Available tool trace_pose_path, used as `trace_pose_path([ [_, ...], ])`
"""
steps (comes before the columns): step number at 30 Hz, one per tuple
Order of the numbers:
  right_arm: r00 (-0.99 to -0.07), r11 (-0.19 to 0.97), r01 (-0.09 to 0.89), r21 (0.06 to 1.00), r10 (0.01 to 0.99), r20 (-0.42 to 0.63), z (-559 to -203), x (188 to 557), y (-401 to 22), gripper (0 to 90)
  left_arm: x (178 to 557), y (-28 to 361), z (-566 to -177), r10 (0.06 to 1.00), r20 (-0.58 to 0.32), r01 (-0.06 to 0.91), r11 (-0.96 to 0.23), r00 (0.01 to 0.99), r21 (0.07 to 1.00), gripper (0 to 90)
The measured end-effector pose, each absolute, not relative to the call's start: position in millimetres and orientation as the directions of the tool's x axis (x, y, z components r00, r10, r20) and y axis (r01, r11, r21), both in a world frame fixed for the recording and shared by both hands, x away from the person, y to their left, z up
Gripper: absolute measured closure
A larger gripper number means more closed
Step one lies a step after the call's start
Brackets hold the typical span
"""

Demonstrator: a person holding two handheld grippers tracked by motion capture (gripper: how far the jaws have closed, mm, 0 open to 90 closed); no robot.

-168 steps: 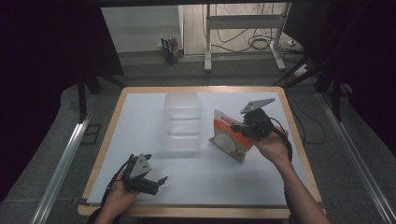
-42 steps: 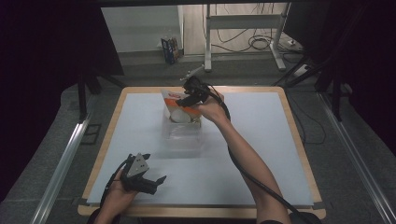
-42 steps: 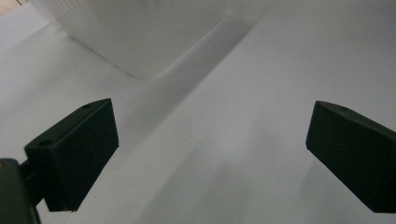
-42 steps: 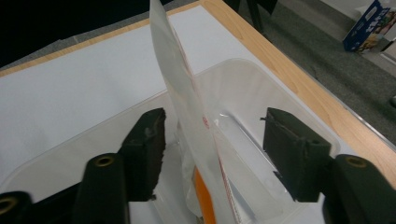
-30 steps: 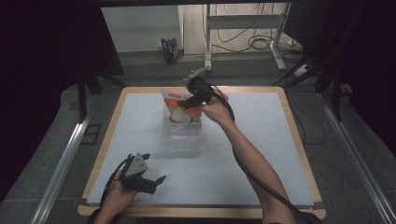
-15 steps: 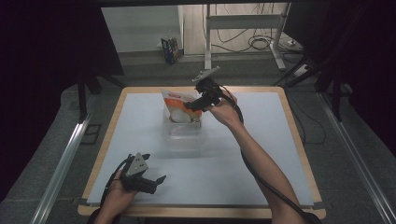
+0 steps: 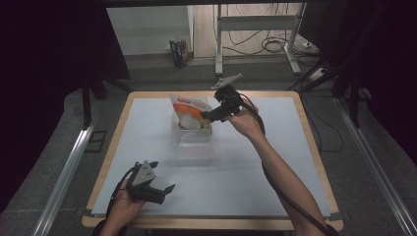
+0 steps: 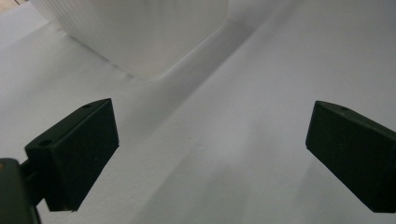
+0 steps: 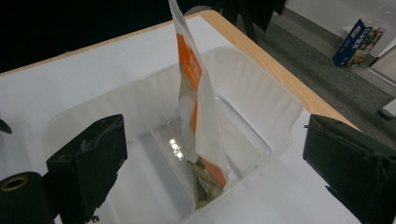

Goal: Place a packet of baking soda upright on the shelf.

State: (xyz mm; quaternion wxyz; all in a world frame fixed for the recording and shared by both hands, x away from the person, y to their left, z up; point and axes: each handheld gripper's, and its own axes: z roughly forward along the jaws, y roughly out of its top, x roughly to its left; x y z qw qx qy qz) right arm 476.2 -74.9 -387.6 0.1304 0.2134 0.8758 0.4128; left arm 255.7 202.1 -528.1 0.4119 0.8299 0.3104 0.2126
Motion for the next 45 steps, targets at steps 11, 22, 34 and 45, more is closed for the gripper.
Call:
trace_pose_path([
  [11,-0.872,0.556,0.288,0.779,0.489,-0.027,-393.9,467.6,-86.6,2.3,256.0,201.3,-528.3,0.686,0.102,0.336,-0.474,0.72,0.814,2.5],
  [22,-0.867,0.553,0.302,0.777,0.498,-0.018,-404.5,458.6,-97.4,0.8,255.8,200.6,-528.2,0.684,0.103,0.336,-0.477,0.722,0.812,2.5],
  [34,-0.873,0.549,0.283,0.786,0.488,-0.027,-408.0,438.6,-109.5,0.7,255.6,199.7,-528.2,0.685,0.091,0.343,-0.47,0.723,0.813,2.5],
  [45,-0.867,0.564,0.268,0.781,0.495,-0.06,-415.7,419.9,-120.7,0.7,255.7,198.9,-528.7,0.681,0.093,0.343,-0.476,0.726,0.81,2.4],
])
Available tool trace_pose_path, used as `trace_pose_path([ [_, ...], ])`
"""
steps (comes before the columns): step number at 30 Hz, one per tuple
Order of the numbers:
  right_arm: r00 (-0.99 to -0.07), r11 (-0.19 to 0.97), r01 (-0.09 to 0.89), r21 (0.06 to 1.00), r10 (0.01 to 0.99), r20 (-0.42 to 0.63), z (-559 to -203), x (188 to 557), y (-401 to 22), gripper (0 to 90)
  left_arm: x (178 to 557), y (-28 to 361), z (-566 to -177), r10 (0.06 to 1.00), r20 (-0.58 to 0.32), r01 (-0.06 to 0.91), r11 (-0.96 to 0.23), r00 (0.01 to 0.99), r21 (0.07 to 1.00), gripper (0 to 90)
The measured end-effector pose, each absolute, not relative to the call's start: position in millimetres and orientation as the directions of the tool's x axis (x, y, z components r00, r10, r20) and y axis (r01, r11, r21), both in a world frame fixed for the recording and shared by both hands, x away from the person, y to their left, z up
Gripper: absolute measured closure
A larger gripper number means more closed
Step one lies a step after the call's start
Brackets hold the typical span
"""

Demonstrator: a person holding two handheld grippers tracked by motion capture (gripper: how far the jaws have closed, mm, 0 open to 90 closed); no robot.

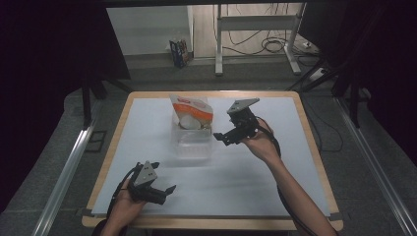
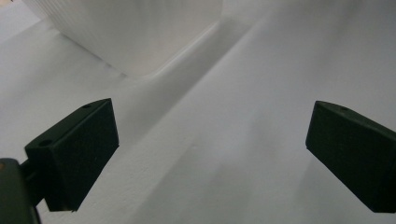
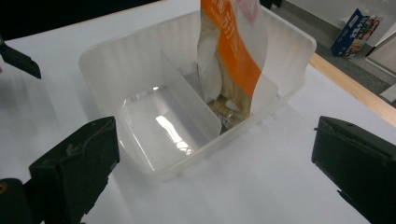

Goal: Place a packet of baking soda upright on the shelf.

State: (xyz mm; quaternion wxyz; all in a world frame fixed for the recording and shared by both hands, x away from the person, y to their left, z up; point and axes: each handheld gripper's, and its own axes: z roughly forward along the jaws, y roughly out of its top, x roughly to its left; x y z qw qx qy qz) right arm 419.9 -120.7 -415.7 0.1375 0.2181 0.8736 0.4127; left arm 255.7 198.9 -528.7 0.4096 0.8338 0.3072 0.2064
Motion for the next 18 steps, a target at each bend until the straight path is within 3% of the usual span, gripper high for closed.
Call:
trace_pose_path([
  [18,-0.868,0.52,0.263,0.813,0.496,-0.037,-438.5,389.2,-143.5,1.0,255.3,198.5,-528.4,0.681,0.095,0.341,-0.478,0.726,0.81,2.5],
])
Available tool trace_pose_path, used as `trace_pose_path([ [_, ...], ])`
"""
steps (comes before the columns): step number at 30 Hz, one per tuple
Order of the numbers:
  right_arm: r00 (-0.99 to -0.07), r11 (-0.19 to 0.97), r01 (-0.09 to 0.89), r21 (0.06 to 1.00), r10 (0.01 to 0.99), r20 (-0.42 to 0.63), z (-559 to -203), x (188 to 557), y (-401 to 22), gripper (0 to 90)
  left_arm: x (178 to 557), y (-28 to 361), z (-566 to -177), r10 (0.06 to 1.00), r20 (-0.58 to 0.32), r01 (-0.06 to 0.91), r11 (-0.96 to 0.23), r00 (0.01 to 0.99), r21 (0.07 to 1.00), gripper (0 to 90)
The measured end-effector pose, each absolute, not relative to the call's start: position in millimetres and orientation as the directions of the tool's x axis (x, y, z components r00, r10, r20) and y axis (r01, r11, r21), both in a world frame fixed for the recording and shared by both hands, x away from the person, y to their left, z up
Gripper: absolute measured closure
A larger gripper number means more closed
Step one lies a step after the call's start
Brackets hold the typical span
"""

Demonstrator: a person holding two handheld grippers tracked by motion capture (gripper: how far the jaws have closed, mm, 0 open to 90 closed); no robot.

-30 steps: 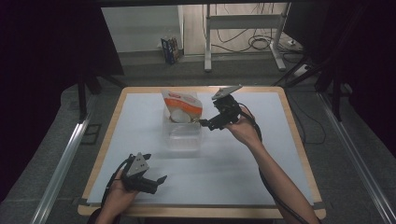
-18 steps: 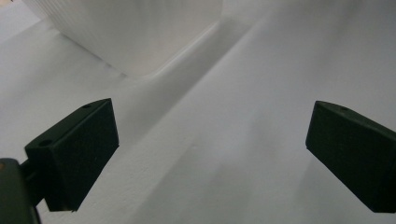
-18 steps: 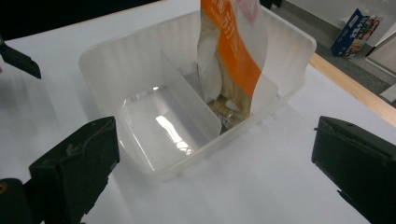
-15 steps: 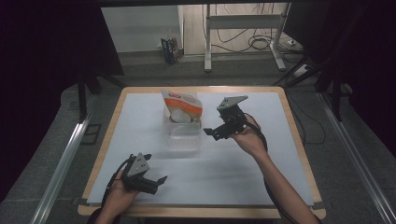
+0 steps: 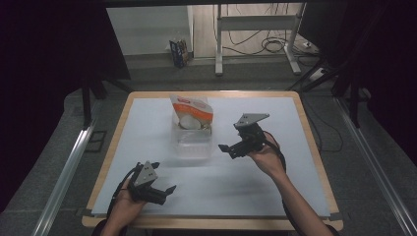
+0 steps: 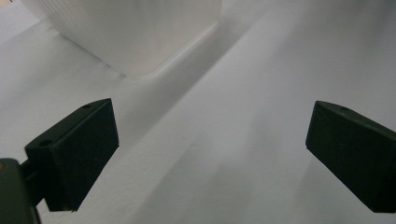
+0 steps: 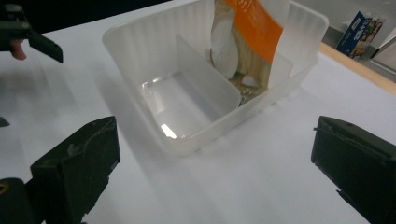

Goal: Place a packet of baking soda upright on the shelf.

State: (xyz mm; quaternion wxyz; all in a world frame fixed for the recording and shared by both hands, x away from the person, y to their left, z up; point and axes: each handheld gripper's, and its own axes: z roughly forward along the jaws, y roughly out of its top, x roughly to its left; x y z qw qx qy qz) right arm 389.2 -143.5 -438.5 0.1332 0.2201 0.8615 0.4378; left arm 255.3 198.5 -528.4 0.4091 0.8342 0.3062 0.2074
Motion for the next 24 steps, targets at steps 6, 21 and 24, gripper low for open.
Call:
trace_pose_path([
  [6,-0.868,0.526,0.255,0.811,0.494,-0.048,-443.7,379.3,-149.7,1.1,254.7,198.6,-527.9,0.68,0.096,0.339,-0.477,0.727,0.811,2.5],
  [21,-0.848,0.521,0.277,0.807,0.528,-0.05,-448.0,358.6,-174.6,1.1,254.3,198.4,-527.5,0.681,0.098,0.337,-0.475,0.725,0.813,2.5],
  [24,-0.847,0.516,0.292,0.805,0.53,-0.033,-447.7,353.9,-179.3,0.0,254.3,198.5,-527.4,0.682,0.096,0.337,-0.474,0.725,0.814,2.5],
])
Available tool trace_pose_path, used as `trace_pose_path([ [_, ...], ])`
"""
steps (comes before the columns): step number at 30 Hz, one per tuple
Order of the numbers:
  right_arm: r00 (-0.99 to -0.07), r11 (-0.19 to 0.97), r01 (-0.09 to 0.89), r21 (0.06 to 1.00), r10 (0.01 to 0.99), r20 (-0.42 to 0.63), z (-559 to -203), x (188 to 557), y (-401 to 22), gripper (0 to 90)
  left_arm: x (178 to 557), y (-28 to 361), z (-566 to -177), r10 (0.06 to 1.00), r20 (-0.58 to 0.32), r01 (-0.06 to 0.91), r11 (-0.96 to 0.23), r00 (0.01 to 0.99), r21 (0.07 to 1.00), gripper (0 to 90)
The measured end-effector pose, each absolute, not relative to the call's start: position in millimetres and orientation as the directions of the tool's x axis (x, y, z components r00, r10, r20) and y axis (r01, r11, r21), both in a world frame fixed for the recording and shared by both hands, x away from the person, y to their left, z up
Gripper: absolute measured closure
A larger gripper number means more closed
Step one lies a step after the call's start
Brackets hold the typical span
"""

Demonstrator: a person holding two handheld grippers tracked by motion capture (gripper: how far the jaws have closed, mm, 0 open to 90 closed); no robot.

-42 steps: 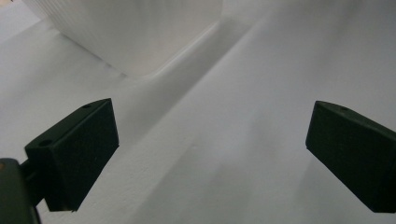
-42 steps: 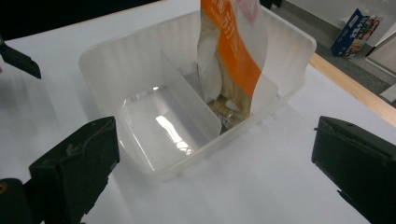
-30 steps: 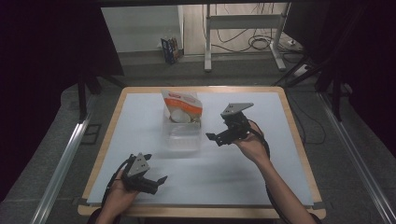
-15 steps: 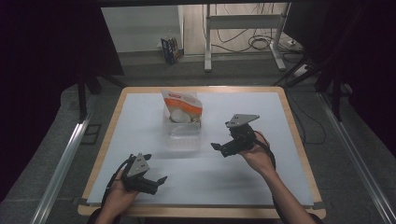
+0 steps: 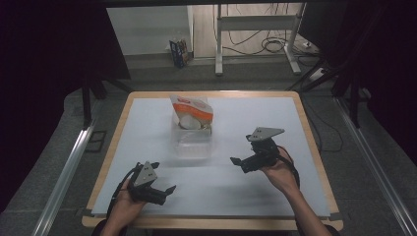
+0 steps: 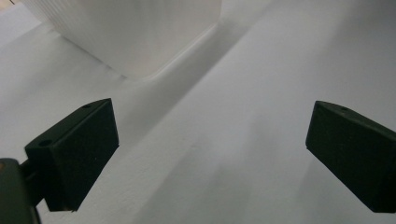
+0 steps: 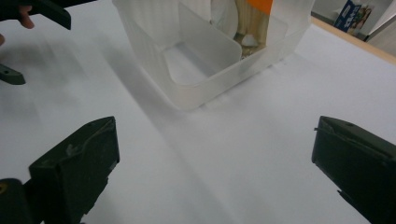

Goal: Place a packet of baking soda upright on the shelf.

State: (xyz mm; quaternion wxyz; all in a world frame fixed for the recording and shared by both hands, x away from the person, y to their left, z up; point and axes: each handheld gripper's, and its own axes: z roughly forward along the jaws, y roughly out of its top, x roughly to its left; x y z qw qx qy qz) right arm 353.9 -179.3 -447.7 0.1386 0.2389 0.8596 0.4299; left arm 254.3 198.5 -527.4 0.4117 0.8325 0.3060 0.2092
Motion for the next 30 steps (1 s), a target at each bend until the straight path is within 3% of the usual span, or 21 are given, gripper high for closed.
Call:
trace_pose_path([
  [30,-0.787,0.495,0.297,0.816,0.612,-0.085,-451.7,314.9,-221.4,0.0,254.2,197.8,-527.2,0.681,0.098,0.337,-0.476,0.725,0.813,2.4],
])
